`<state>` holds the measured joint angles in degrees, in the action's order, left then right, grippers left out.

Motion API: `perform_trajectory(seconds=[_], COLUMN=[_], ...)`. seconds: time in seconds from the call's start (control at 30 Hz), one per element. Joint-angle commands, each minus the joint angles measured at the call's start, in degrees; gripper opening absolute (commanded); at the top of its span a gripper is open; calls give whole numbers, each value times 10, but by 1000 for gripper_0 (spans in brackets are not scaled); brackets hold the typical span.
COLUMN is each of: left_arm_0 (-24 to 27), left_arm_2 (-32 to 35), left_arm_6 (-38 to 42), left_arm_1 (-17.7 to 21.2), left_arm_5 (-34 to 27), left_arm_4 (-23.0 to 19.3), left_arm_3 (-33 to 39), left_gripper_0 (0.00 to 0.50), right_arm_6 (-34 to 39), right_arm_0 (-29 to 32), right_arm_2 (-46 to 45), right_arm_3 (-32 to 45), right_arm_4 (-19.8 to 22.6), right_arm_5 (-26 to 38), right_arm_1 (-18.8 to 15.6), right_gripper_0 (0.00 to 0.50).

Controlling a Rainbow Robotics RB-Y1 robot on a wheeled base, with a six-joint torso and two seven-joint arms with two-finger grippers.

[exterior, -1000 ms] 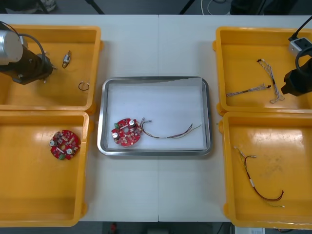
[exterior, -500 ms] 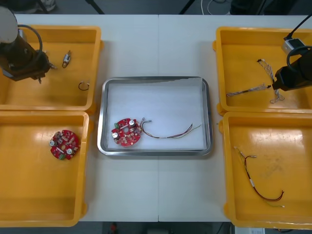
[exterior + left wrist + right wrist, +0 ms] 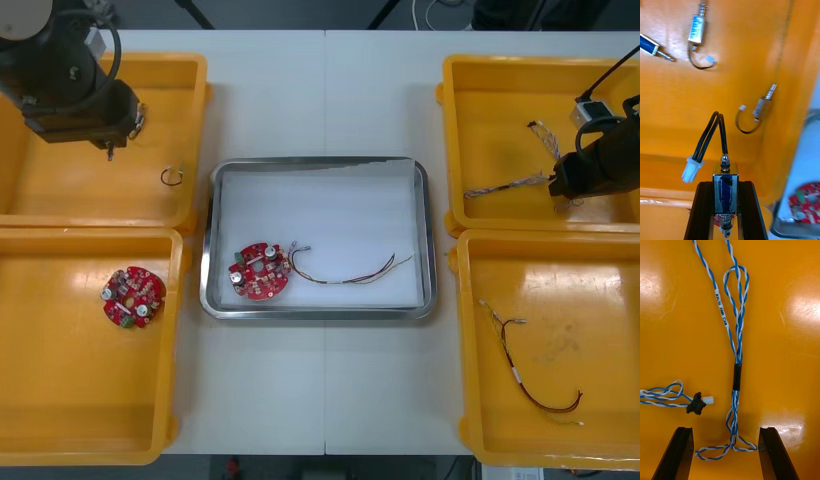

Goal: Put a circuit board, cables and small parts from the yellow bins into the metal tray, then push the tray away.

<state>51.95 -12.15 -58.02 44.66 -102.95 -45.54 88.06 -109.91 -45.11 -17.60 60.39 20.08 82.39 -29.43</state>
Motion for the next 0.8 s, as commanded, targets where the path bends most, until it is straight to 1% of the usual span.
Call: perform_trajectory(seconds=[0.03, 0.1, 0.13, 0.23, 0.37, 0.47, 0.57, 0.63, 0.67, 0.7, 0.73, 0.77, 0.8], left_arm_0=[7, 7, 8, 18, 34, 41, 46, 49, 51, 53, 54, 54, 54], left_arm_2=[-14, -29, -34, -66, -109, -142, -171, -196, -202, -213, -223, -227, -234], left_arm_6=[125, 150, 155, 182, 206, 209, 209, 209, 209, 208, 208, 207, 205], left_arm_1=[7, -4, -7, -31, -57, -80, -97, -107, -111, -115, -120, -121, -124], left_arm_5=[-13, -13, -13, -7, 9, 27, 59, 93, 99, 111, 121, 127, 138], left_arm_4=[-37, -44, -45, -49, -48, -32, -25, -15, -10, -3, 3, 6, 10], left_arm_3=[80, 112, 119, 145, 143, 135, 111, 86, 80, 67, 55, 48, 35], left_gripper_0=[0, 0, 0, 0, 0, 0, 0, 1, 0, 0, 0, 0, 0], right_arm_6=[19, 24, 25, 31, 36, 41, 44, 45, 46, 48, 51, 51, 55], right_arm_0=[-27, -27, -28, -28, -28, -28, -28, -27, -27, -26, -24, -24, -21], right_arm_2=[22, 28, 31, 44, 49, 49, 49, 48, 48, 47, 46, 44, 41], right_arm_3=[-9, -20, -25, -41, -48, -52, -62, -64, -64, -64, -64, -64, -64], right_arm_4=[-5, -5, -6, -6, -6, -6, -3, -6, -7, -7, -7, -7, -7], right_arm_5=[-29, -46, -51, -79, -78, -70, -70, -70, -70, -69, -69, -69, -69], right_arm_1=[-21, -21, -21, -21, -21, -21, -21, -21, -21, -21, -21, -21, -21], right_gripper_0=[500, 500, 500, 500, 500, 500, 500, 495, 467, 398, 285, 206, 61])
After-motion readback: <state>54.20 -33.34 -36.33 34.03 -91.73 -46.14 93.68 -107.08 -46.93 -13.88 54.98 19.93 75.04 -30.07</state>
